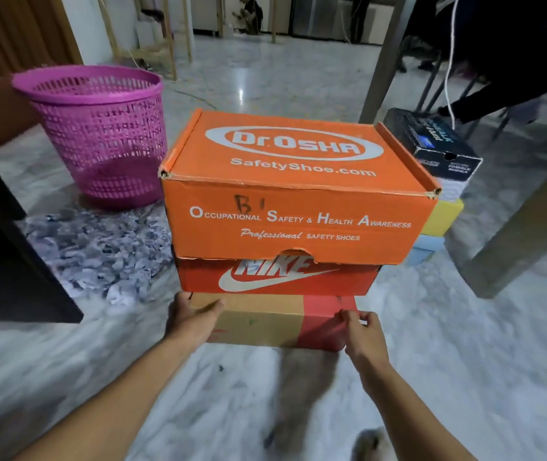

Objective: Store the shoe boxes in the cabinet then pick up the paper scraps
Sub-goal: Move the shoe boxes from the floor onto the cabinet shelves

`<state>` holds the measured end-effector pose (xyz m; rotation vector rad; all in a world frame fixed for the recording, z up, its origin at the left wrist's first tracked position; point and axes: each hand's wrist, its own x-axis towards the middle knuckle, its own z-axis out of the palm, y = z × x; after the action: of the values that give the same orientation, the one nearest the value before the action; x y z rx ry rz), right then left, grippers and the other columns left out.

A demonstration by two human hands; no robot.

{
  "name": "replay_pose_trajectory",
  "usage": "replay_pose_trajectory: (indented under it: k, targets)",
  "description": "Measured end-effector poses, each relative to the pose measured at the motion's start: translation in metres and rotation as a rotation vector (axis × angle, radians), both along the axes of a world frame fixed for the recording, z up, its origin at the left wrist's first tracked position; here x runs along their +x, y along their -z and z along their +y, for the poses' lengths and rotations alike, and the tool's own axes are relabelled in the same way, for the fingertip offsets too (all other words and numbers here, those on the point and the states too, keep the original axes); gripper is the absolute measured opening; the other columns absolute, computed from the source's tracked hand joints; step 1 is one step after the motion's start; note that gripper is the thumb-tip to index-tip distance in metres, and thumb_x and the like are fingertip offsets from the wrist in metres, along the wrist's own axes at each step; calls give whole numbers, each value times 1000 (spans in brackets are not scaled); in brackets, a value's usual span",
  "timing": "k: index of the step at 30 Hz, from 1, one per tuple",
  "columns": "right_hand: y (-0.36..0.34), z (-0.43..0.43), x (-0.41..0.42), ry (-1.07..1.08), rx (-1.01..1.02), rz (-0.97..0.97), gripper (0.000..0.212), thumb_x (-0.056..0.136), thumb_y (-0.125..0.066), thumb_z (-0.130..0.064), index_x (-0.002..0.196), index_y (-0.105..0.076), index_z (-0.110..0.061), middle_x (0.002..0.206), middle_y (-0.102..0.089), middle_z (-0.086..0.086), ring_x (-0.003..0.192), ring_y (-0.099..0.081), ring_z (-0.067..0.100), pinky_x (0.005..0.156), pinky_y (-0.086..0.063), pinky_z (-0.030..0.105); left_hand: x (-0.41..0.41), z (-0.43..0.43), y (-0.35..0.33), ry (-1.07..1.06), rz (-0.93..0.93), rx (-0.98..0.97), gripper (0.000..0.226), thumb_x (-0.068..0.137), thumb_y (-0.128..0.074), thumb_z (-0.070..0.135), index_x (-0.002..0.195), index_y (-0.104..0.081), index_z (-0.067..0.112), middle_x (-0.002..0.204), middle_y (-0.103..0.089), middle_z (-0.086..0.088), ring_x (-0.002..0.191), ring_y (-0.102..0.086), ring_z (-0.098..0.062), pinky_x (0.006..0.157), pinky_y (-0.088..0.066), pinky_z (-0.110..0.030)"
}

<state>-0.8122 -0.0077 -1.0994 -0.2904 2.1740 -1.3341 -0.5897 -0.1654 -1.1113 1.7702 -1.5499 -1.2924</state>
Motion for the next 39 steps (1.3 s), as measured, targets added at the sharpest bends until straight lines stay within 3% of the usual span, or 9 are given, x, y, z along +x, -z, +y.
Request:
replay_pose_trajectory:
  k: [14, 18, 21, 23, 26, 28, 31, 36, 39]
  targets:
    - [-33, 129, 62, -13, 66, -117, 17, 98, -52, -27, 110, -54, -15, 92, -59, -1, 82, -55, 14, 84, -49, 40, 64, 106, -14, 129, -38, 117, 59, 83, -71, 35, 131, -43, 17, 128, -53, -1, 119, -53, -28, 100, -47, -44]
    - [-65, 137, 31, 102, -39, -97, 25, 102, -43, -30, 93, -55, -10, 82, -56, 8, 74, -52, 21, 79, -42, 39, 73, 93, -33, 14, -55, 82, 40, 88, -61, 21, 124, -54, 7, 121, -62, -15, 111, -58, -35, 95, -48, -43]
    - [-105, 133, 7, 178, -251, -152, 46, 103, -37, -49, 125, -59, -15, 119, -60, 7, 110, -58, 26, 95, -47, 46, 75, 86, -76, -240, 22, -52, 33, 94, -47, 23, 125, -54, 13, 121, -60, -14, 112, -55, -37, 90, -43, -39]
    - [-135, 128, -1, 131, -362, -144, 55, 100, -34, -59, 135, -55, -22, 124, -61, 3, 117, -58, 23, 95, -48, 46, 73, 80, -109, -267, 156, -128, 37, 92, -34, 39, 110, -59, 18, 116, -62, -12, 109, -57, -34, 95, -45, -43]
    - [-175, 122, 4, -56, -387, -123, 48, 92, -30, -73, 118, -57, -43, 110, -64, -11, 105, -61, 15, 79, -48, 40, 61, 82, -158, -135, 413, -209, 49, 96, -23, 55, 96, -62, 25, 110, -65, -8, 106, -59, -26, 99, -44, -48]
    - [-189, 121, 4, -121, -354, -138, 45, 86, -31, -81, 105, -58, -50, 109, -63, -11, 106, -60, 18, 88, -49, 47, 54, 86, -184, -41, 531, -151, 54, 99, -24, 60, 107, -66, 27, 108, -70, -4, 106, -61, -23, 95, -43, -47]
    - [-198, 118, 3, -189, -324, -163, 41, 86, -38, -77, 84, -67, -49, 107, -63, -8, 104, -60, 20, 96, -47, 52, 51, 95, -206, 70, 565, -75, 52, 94, -32, 66, 103, -73, 34, 106, -75, -2, 108, -64, -24, 99, -43, -52]
    - [-204, 113, -2, -155, -370, -139, 17, 92, -52, -50, 86, -57, -35, 94, -62, -2, 83, -58, 15, 76, -47, 39, 48, 103, -217, 153, 577, -14, 52, 95, -33, 62, 118, -68, 30, 109, -74, -4, 107, -67, -25, 97, -47, -52]
    - [-214, 110, -3, -104, -405, -99, 23, 75, -56, -55, 84, -60, -34, 103, -63, 3, 89, -60, 21, 88, -49, 47, 54, 108, -223, 163, 592, 45, 59, 91, -33, 68, 121, -67, 30, 112, -73, -6, 108, -67, -27, 93, -50, -52]
